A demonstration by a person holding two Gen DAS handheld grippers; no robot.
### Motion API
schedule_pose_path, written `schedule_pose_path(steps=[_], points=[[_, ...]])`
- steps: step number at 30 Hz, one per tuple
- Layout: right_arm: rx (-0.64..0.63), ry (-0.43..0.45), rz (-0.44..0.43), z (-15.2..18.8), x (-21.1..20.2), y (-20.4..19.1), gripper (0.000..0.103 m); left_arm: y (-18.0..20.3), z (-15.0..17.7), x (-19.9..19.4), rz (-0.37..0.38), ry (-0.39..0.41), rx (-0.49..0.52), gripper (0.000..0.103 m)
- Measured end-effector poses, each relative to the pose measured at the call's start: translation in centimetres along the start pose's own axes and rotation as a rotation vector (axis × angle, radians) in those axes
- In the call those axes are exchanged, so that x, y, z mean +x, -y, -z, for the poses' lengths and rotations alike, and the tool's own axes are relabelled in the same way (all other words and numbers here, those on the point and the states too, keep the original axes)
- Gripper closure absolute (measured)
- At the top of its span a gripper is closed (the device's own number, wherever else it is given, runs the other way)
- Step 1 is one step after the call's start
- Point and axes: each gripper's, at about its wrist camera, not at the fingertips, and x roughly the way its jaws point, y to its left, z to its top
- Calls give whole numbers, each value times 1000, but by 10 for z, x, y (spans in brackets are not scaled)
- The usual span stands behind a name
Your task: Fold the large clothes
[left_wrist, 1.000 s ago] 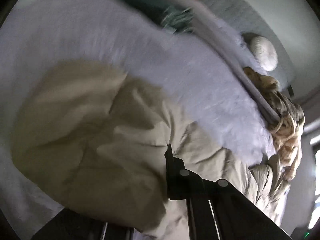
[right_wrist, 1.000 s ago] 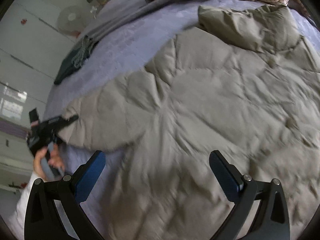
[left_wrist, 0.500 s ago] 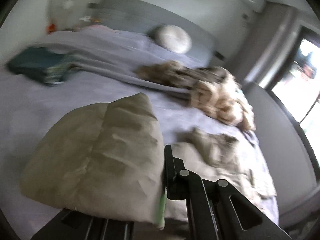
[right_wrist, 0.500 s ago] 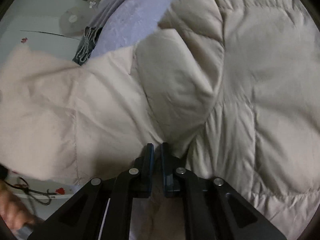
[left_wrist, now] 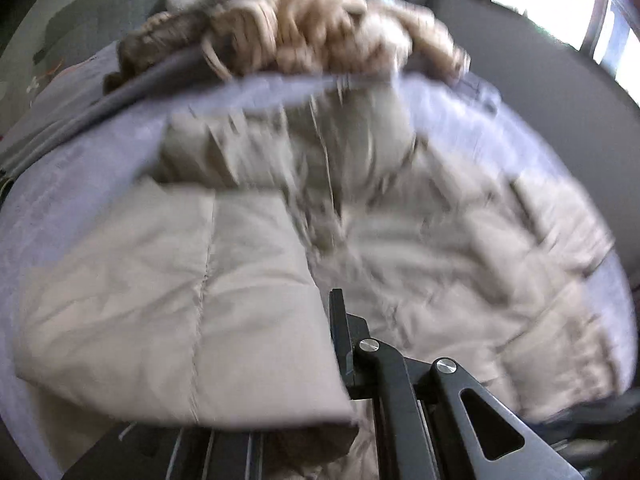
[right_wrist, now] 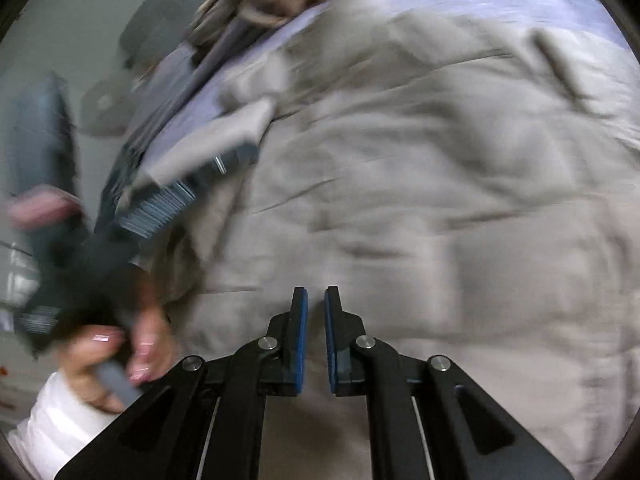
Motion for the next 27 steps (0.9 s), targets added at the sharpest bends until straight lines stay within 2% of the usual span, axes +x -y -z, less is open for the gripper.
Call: schedule_pose_path(steps=[2,3,4,5,6,7,8,10,12,14,16,17,18,19,21,24,27], points=[[22,8,20,-3,-7,13,94,4,13,11,-52,-25,28,93],[32,9,24,0,-9,23,94,6,12,13,-58,-20,35,90],[40,9,27,1,-12,34,94,7,12,13,-53,-14,45,80],[48,9,31,-1,-12,36,94,8,12,9,-34,-11,57,45],[50,8,32,-1,-15,44,94,10,13,5,-12,-5,69,4],[51,9,35,-3,-15,44,94,11,15,-8,-17,27,78,0],[49,12,36,-4,-17,46,93,11,18,-20,-28,62,91,0],[33,14,45,-16,-25,51,93,10,24,-42,-26,74,121,0],[1,16,59,-9,-34,59,93,-8,31,-68,-4,101,88,0],[-63,14,81,-6,-39,49,92,-37,41,-92,-6,120,23,0],[-171,20,105,-11,-37,21,72,-80,40,-101,-44,121,-72,0],[-215,27,112,-11,-37,10,43,-108,46,-106,-49,110,-153,0],[-279,42,120,-12,-34,-9,20,-128,48,-107,-51,102,-207,1],[-345,65,120,-11,-32,-28,19,-156,54,-107,-67,93,-295,6],[-492,96,154,-4,-23,-66,19,-202,70,-99,-74,51,-439,39],[-705,106,272,9,9,-116,19,-236,88,-78,-50,9,-563,43],[-872,108,400,20,51,-148,19,-237,97,-61,-86,-16,-557,43]])
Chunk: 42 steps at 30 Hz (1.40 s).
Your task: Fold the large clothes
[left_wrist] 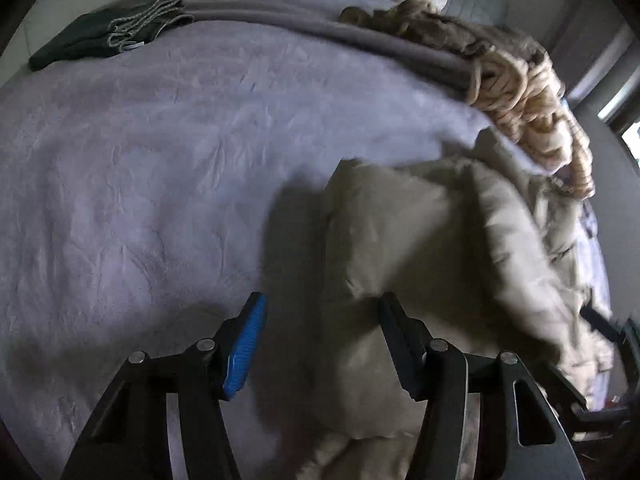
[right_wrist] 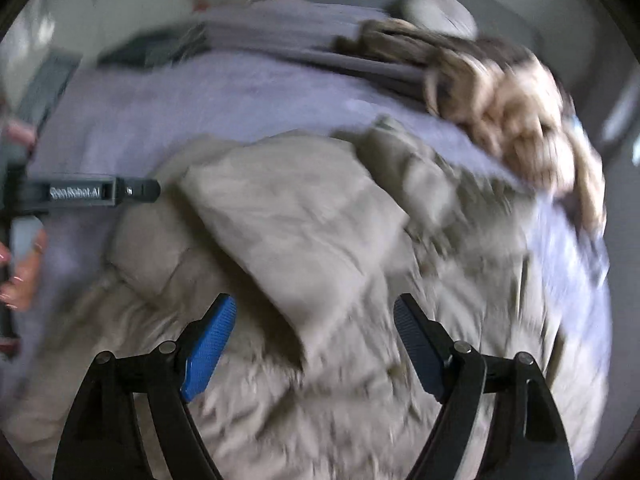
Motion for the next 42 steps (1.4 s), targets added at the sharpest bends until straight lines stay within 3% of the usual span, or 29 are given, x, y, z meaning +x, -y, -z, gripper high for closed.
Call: schedule_pose_path(steps=[2,4,5,6,8,11,13,14,16,18,22,25,28,31,33,36,41,42], points=[[-69,-2,88,-10,21,-15,20,4,8,10,-39,-7,22,43],[-63,14,152,-17,31,-10,42,5,11,15,-69,-11,37,43],[-27,26,162,-18,27,-2,84,3,13,15,-74,-11,39,43],[49,35,141,-18,23,14,98,3,14,17,-76,-13,39,43],[236,57,87,-10,13,49,98,2,14,21,-83,-15,46,43],[580,45,-82,31,12,115,98,4,14,24,-99,-16,69,43],[763,-11,-169,60,22,143,89,9,11,27,-122,-19,84,43],[855,-48,-198,77,27,155,83,11,11,25,-129,-21,88,43],[996,-112,-209,109,30,174,82,14,8,18,-145,-17,94,43],[1108,-103,-238,133,20,188,80,17,3,1,-148,31,103,43],[1069,55,-138,132,-25,200,79,22,-18,-29,-121,134,106,43],[948,123,-139,104,-35,201,81,32,-29,-19,-115,118,125,43],[849,67,-202,86,-6,195,82,45,-26,10,-146,62,138,43],[790,-97,-172,90,37,182,83,55,-13,32,-182,32,149,43],[818,-147,-157,104,49,183,95,57,-10,36,-185,28,148,42],[905,-127,-226,127,42,197,96,62,-12,29,-216,13,163,42],[985,-47,-314,153,2,222,88,92,-3,-4,-225,32,243,42],[1019,-33,-336,163,-3,229,82,97,0,-10,-219,33,253,42]])
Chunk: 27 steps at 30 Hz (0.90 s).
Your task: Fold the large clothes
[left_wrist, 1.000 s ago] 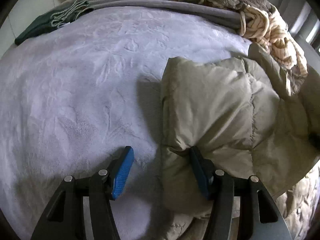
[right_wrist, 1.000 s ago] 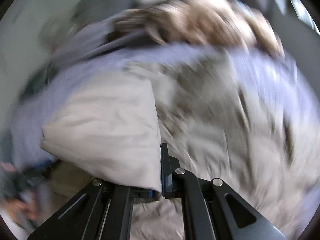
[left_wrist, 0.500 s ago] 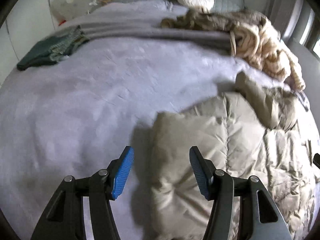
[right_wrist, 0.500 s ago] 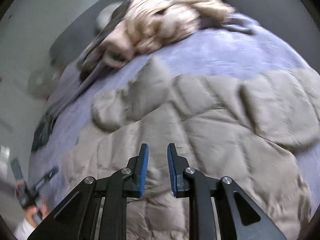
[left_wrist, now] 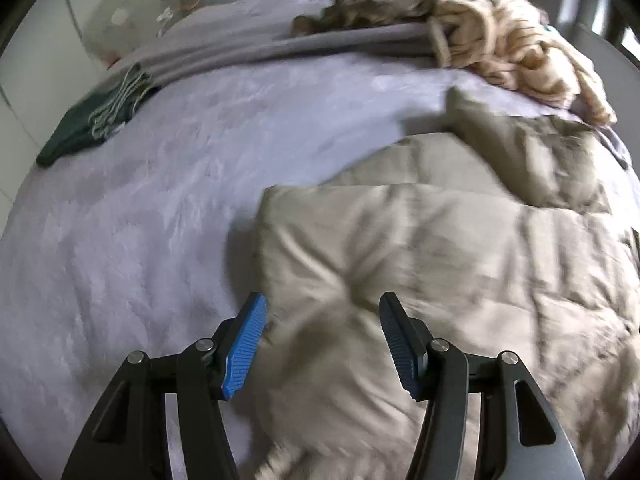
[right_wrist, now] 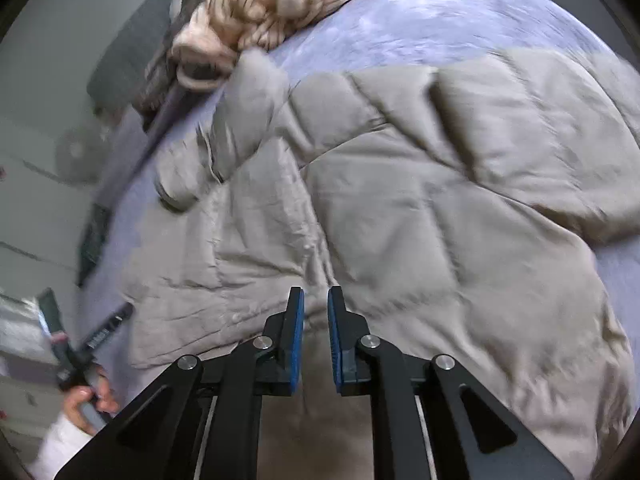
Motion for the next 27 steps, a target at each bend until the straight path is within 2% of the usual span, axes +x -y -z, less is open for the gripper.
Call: schedule_pose_path(steps=[1,2,3,4,6,12,13,14,15,17,19,20,21,24,27], points=[[35,8,-16,0,-10,11,78,10,2,-9,12,3,20,42],[59,15,-20,1,-17,20,68,22,5,-16,23,4,41,37],[90,25,-23,2,-25,31,59,32,8,-22,28,5,58,20],[115,36,-20,2,-32,42,58,43,11,-27,30,11,70,14],[151,51,-6,2,-43,62,58,69,17,-36,56,20,93,14],[264,78,30,-3,-83,133,56,143,30,-39,134,-41,111,13],[286,87,35,-4,-89,147,54,156,32,-40,136,-43,124,13],[303,94,38,-7,-93,158,47,166,33,-41,136,-43,136,0],[328,105,41,-10,-99,171,42,177,34,-42,134,-41,144,0],[382,132,38,-15,-112,200,39,198,38,-45,144,-48,163,0],[436,151,32,-22,-120,225,31,217,40,-44,140,-65,177,0],[462,163,26,-25,-123,235,22,223,40,-43,140,-75,182,0],[495,182,12,-28,-126,248,19,230,41,-42,143,-89,185,0],[579,213,-42,-38,-130,281,19,244,41,-37,143,-136,164,0],[655,249,-105,-52,-130,309,19,254,42,-33,129,-150,168,0]])
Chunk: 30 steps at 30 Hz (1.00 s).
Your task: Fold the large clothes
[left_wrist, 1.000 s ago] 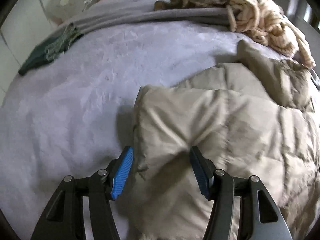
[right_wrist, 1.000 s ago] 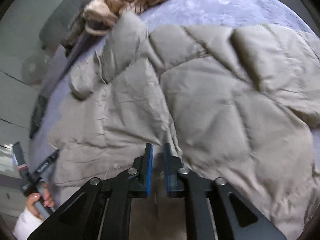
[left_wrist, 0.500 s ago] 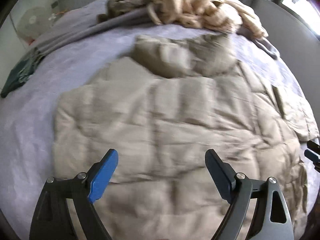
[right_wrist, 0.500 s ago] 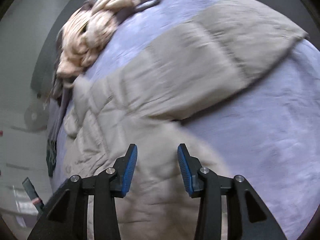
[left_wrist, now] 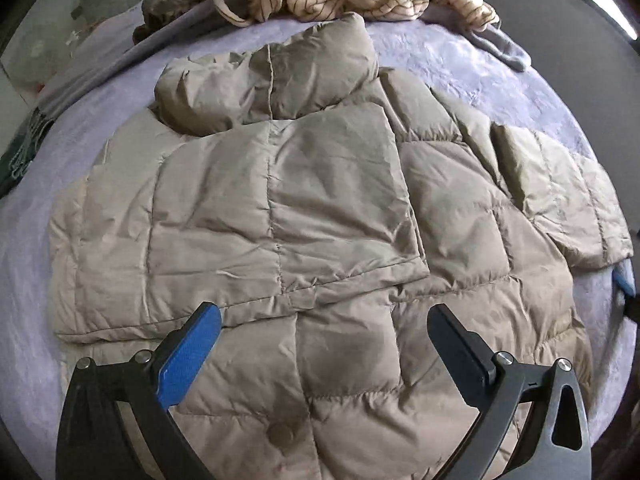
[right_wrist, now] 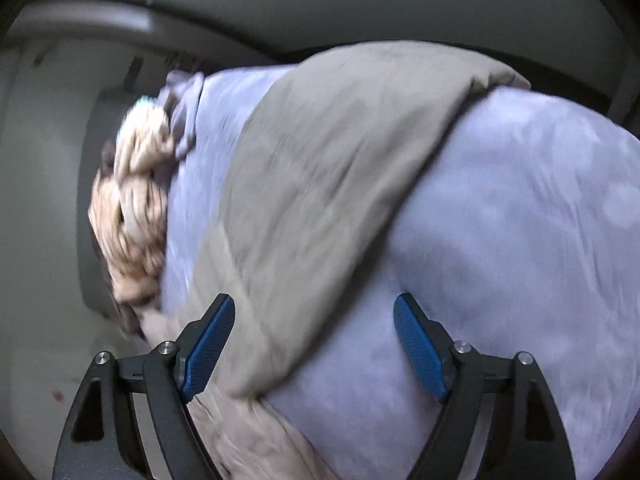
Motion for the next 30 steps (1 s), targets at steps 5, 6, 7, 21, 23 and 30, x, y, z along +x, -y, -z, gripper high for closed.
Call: schedule_pose_path(steps=[5,6,7,21,23,30], points=[[92,29,-122,-41,6,3,19,6,2,-3,8,-6,-2,0],[102,33,-129,-45,8,0,19,6,3,-5,3,-1,-8,0],[109,37,-141,-51,10,-3,19,5,3,-7,-2,2,-15,0],[-362,-54,-130,-19,48,-162,88,-71,16,-30,-52,61,-167,0],[-504,-74,-131,8,57,-201,88,-87,19,-30,-70,71,-180,0],[-1020,-190,-103,161,108,-303,88,-139,25,-30,-100,96,-230,0]])
